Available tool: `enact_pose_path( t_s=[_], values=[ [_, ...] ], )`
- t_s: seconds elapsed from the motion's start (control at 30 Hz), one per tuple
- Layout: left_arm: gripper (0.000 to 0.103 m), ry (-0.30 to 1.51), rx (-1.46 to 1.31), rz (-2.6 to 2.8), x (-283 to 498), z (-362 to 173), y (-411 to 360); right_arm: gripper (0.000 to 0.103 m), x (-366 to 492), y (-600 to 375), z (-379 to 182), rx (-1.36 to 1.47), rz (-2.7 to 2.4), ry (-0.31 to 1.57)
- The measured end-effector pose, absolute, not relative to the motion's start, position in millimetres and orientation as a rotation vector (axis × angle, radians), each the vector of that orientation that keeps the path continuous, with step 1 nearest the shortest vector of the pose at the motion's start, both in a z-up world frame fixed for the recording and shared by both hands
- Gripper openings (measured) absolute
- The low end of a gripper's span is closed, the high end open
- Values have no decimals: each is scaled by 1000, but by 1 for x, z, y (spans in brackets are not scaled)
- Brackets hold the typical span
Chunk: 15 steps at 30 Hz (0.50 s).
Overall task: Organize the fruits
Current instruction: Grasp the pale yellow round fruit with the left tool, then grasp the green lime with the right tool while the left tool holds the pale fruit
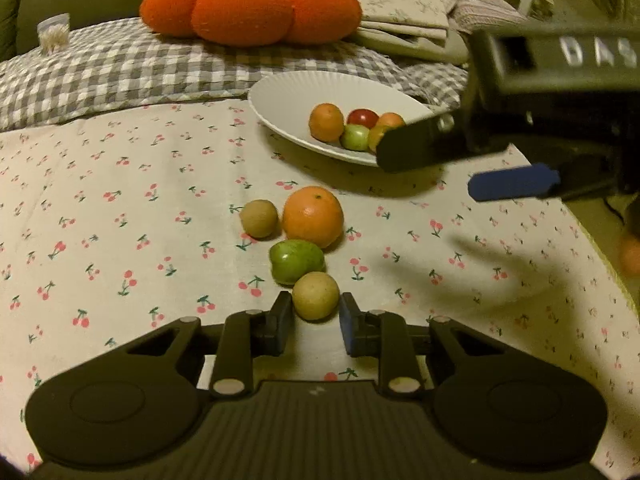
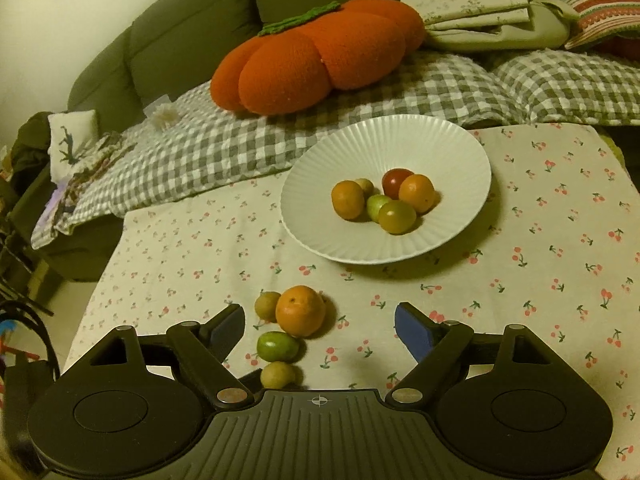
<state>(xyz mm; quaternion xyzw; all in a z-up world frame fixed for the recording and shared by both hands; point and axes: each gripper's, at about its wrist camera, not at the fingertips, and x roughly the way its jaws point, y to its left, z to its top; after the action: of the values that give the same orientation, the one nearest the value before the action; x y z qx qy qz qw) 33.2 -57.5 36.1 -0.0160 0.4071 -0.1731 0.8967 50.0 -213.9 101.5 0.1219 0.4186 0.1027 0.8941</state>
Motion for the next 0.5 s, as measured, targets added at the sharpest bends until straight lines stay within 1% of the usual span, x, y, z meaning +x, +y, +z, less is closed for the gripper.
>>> enact_pose_path(
  t_s=[0.27,0.5],
  values=[
    [24,902,-109,-237,39,50,-21,84,53,-206,91,217,213,887],
    [24,894,-226,-49,60,59,29,84,54,-181,73,144,260,917]
  ],
)
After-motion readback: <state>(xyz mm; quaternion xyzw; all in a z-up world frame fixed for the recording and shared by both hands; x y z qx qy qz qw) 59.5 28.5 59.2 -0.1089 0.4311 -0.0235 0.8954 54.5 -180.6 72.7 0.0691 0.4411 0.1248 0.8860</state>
